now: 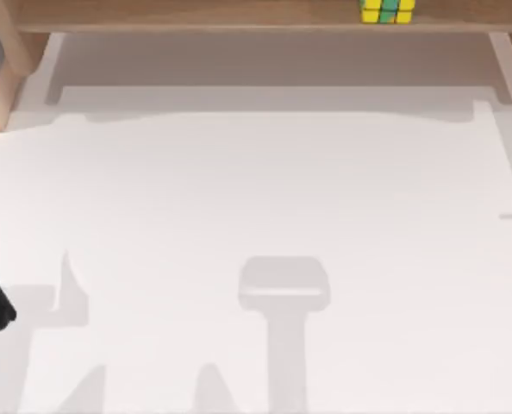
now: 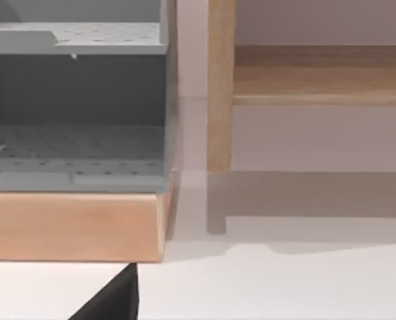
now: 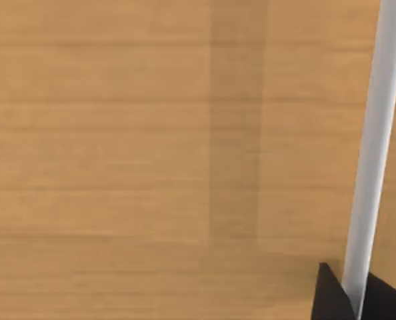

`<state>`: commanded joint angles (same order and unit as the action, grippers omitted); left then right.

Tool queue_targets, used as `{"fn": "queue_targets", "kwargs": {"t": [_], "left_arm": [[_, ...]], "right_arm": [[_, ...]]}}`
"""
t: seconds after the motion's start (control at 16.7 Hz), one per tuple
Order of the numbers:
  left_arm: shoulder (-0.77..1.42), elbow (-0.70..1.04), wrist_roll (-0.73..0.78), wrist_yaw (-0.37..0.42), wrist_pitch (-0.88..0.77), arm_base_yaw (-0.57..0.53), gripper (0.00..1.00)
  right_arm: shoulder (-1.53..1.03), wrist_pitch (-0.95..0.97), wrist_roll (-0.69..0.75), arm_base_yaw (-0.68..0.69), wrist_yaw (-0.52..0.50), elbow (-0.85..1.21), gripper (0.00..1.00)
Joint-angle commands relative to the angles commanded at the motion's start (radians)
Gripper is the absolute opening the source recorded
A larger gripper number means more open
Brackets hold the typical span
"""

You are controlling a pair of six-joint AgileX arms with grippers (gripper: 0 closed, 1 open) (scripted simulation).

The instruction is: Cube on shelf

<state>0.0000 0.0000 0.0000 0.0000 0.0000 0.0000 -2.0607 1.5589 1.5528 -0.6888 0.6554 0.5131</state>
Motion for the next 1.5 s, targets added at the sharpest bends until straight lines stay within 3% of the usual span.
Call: {"fn": "queue_targets", "kwargs": {"t": [1.14, 1.5], "left_arm": [[0.000, 0.000, 0.000, 0.000, 0.000, 0.000, 1.00], [0.000, 0.000, 0.000, 0.000, 0.000, 0.000, 1.00]], "right_arm": [[-0.097, -0.159, -0.001, 0.120, -0.129, 0.231, 0.00], [-0.170, -0.270, 0.000, 0.179, -0.188, 0.441, 0.00]]}}
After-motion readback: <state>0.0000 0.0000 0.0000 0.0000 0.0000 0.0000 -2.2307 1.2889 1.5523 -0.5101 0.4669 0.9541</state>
